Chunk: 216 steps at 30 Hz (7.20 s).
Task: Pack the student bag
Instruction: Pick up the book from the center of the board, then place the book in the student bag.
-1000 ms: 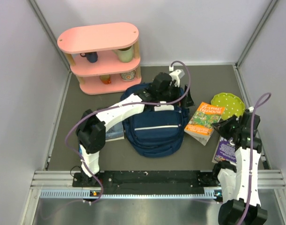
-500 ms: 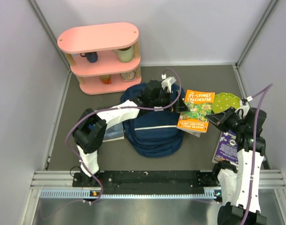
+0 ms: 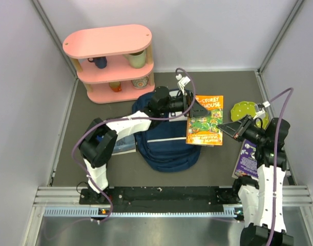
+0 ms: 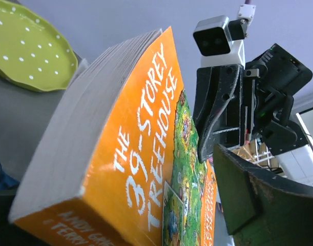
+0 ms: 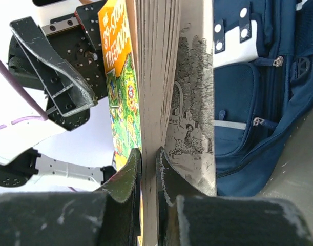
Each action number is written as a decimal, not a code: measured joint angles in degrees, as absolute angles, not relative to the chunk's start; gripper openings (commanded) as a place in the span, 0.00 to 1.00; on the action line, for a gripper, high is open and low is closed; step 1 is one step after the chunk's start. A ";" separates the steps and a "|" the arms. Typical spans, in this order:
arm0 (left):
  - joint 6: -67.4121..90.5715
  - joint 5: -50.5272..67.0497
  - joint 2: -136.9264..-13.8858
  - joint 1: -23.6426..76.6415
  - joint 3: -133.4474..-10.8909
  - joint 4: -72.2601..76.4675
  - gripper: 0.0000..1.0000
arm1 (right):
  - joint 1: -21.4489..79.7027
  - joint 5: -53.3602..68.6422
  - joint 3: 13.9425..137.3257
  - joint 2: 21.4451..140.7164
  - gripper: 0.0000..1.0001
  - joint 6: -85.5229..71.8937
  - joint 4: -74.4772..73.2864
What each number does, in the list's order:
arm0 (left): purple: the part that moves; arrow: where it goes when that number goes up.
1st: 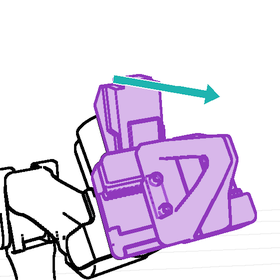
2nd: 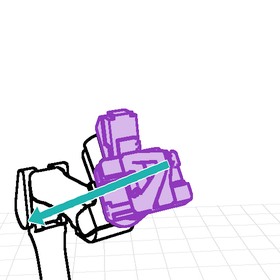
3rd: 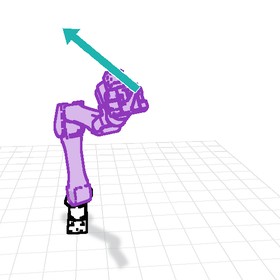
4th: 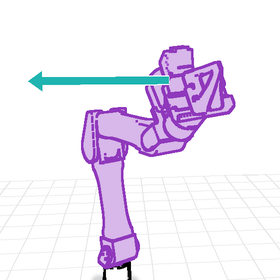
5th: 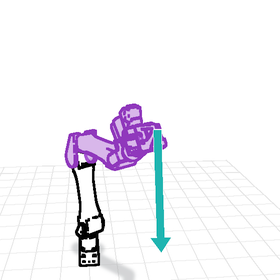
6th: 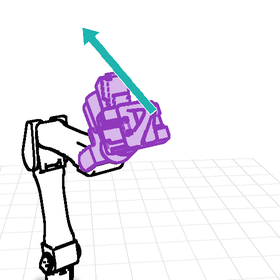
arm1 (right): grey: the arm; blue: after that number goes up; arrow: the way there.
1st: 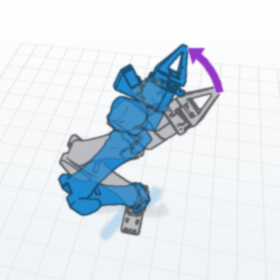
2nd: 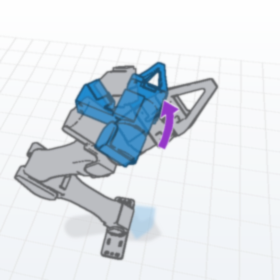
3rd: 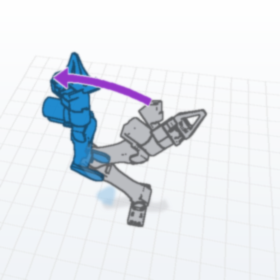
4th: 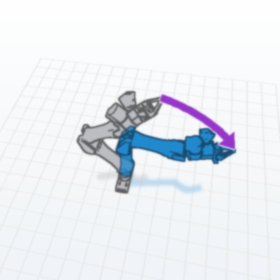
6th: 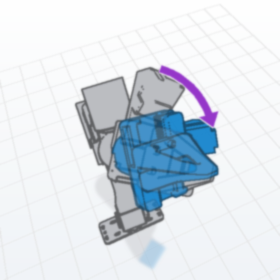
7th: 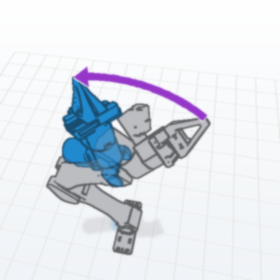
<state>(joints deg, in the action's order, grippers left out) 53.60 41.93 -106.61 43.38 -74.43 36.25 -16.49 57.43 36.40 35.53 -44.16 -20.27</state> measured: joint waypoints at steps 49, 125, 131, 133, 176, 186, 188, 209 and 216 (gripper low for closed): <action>51.03 2.83 -58.02 37.95 -38.68 26.11 0.00 | 28.21 30.35 25.43 47.20 0.99 -68.36 7.27; 7.31 9.91 -81.47 55.35 -52.77 -19.84 0.77 | 32.77 -26.85 33.52 17.15 0.00 -58.28 -41.85; 6.61 9.13 -84.82 57.17 -54.19 -20.27 0.77 | 32.80 -26.28 33.50 17.04 0.00 -59.59 -42.68; 6.02 9.23 -85.14 58.52 -54.28 -20.29 0.78 | 32.80 -26.20 33.45 16.97 0.00 -59.81 -42.96; 8.43 17.15 -84.79 62.83 -60.64 -19.64 0.31 | 32.80 -30.83 32.82 13.87 0.00 -62.15 -51.07; 8.45 15.90 -87.77 62.89 -62.00 -18.65 0.53 | 32.80 -34.50 34.92 13.50 0.00 -61.69 -53.91; 8.67 16.71 -90.30 62.89 -63.92 -18.04 0.50 | 32.80 -34.59 34.92 13.50 0.00 -61.71 -54.28; 6.13 -0.27 -92.79 63.05 -62.59 -18.48 0.52 | 32.80 -34.37 34.94 12.71 0.00 -63.83 -55.99; 3.18 -5.52 -91.90 62.85 -62.57 -18.68 0.53 | 32.80 -34.17 34.96 12.71 0.00 -64.34 -55.99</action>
